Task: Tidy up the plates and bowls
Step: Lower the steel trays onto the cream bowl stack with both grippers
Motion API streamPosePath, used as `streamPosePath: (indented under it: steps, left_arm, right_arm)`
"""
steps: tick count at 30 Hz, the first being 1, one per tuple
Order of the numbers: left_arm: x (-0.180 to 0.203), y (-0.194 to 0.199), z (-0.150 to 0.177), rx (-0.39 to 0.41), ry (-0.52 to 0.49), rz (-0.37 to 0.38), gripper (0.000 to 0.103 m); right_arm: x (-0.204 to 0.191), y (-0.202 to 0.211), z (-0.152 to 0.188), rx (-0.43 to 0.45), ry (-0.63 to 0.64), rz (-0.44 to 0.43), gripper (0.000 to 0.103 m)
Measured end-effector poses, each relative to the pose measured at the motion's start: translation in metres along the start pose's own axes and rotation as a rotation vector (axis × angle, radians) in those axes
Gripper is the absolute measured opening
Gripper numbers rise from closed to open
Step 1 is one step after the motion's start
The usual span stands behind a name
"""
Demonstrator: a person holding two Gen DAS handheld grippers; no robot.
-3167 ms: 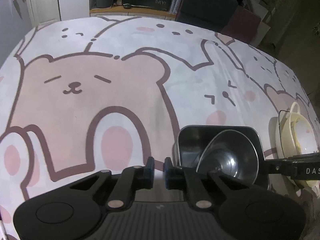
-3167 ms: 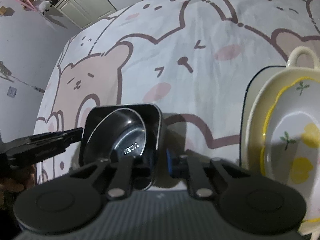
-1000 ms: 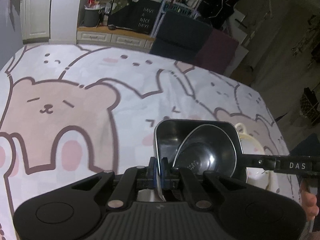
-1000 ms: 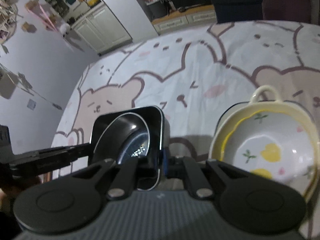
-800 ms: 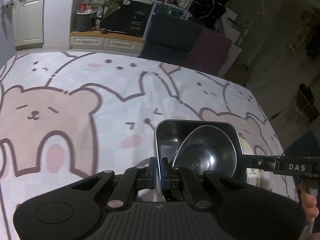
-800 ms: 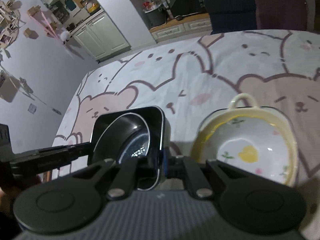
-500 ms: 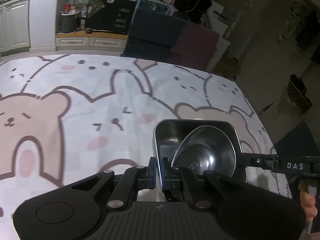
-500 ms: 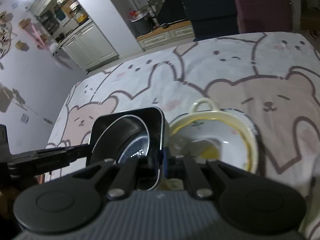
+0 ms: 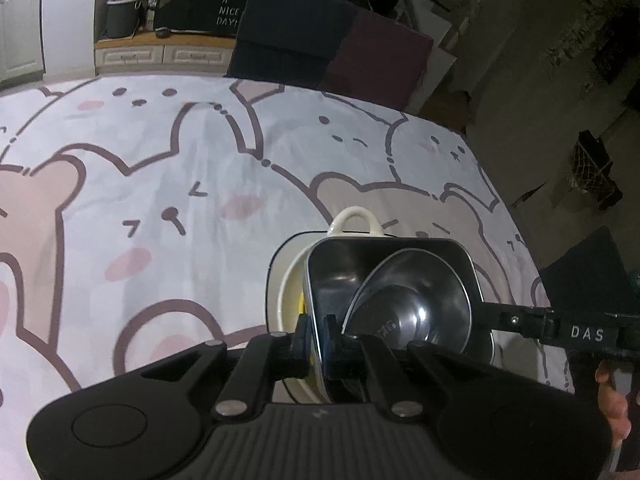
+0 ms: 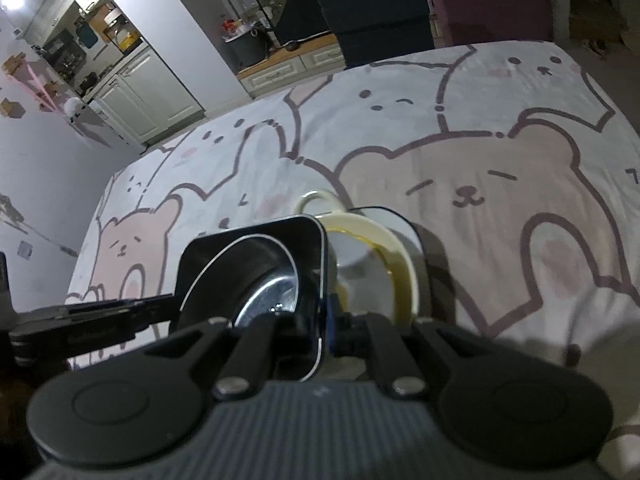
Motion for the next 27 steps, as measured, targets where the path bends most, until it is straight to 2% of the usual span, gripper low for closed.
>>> streamPosePath:
  steps: [10,27]
  left_arm:
    - [0.007,-0.014,-0.002,-0.03,-0.01,0.003,0.006]
    - [0.011,-0.023,-0.003,-0.051,-0.015,-0.003,0.006]
  right_arm:
    - [0.017,-0.002,-0.002,-0.023,-0.022,0.026,0.008]
    - [0.021,-0.014,-0.004,-0.054,-0.03,0.054,0.008]
Point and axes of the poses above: each gripper's, at about its wrist camera, not at the fingertips, and y roughly against the way its jaws point, x to its right, z to its underside, the point moved 2 cm from there along -y, roughly the way its jaws point, and after that the axes turned 1 degree about -z, right-handed, at the moved point
